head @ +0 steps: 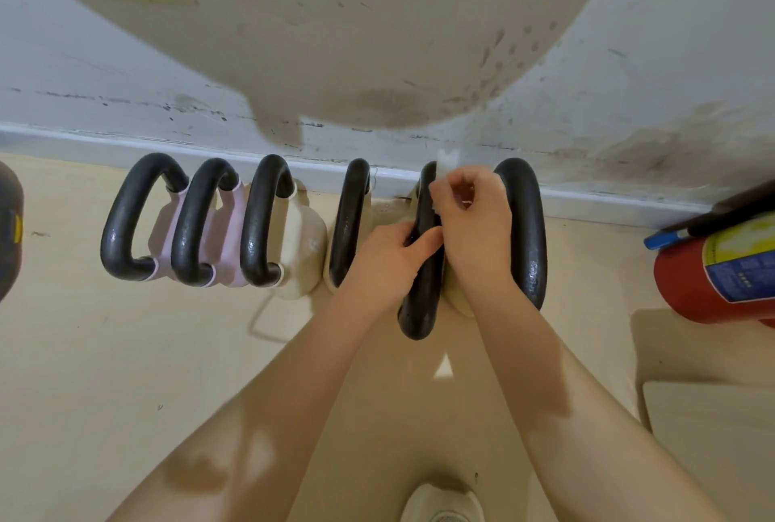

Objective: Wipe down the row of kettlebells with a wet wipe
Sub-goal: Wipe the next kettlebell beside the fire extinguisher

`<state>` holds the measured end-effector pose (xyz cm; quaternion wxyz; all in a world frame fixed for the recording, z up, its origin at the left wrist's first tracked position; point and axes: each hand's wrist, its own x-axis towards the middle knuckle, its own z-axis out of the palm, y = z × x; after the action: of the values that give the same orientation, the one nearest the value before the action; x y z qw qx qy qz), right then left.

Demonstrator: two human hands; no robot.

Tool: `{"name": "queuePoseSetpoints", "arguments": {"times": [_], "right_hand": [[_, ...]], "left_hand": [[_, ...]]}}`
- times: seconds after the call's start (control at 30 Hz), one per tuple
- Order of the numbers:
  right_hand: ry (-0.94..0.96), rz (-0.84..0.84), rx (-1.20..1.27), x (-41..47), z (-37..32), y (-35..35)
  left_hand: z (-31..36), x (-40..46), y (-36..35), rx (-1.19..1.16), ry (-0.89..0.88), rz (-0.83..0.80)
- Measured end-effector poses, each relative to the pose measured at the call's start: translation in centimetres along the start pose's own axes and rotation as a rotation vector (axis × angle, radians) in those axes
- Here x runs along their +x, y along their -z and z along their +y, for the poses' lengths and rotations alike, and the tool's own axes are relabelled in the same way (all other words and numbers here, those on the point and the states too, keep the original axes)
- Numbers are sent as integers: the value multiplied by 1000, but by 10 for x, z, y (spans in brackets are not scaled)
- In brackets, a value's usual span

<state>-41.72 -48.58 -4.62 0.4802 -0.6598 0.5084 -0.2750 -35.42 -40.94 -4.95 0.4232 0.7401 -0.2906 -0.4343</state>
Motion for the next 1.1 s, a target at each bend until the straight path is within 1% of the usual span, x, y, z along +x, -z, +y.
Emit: {"name": "queuePoseSetpoints", "arguments": {"times": [0.13,0.23,0.33,0.4,0.47,0.6,0.7,0.77,0.87,0.93,1.0,1.1], "right_hand": [[13,-64,-26,-3,-1,5],[20,-171,-82,4,-4,4],[-12,-287,71,2,-5,3],[-58,-336,188,-5,-3,3],[-95,-377,252,-10,0,5],[-252,-391,191,1,0,3],[-232,-410,240,5,-7,-2],[-227,-405,215,5,-10,-2],[-289,-357,229,11,-7,-2],[-316,-363,259,10,-7,0],[-270,-408,291,2,-3,4],[-191,-456,380,-7,2,10]], "left_hand": [[0,2,2,-30,14,2],[-3,0,2,-8,5,3],[-5,-4,5,-36,19,-20],[-9,-8,8,-34,10,-36],[-11,-11,12,-44,-1,-51],[-9,-9,17,-40,9,-57],[-6,-3,18,-47,15,-56],[-5,-1,18,-47,19,-61],[-3,2,14,-41,25,-74],[0,8,11,-34,38,-74],[2,14,10,-65,55,-85],[4,22,11,-193,118,-126]]}}
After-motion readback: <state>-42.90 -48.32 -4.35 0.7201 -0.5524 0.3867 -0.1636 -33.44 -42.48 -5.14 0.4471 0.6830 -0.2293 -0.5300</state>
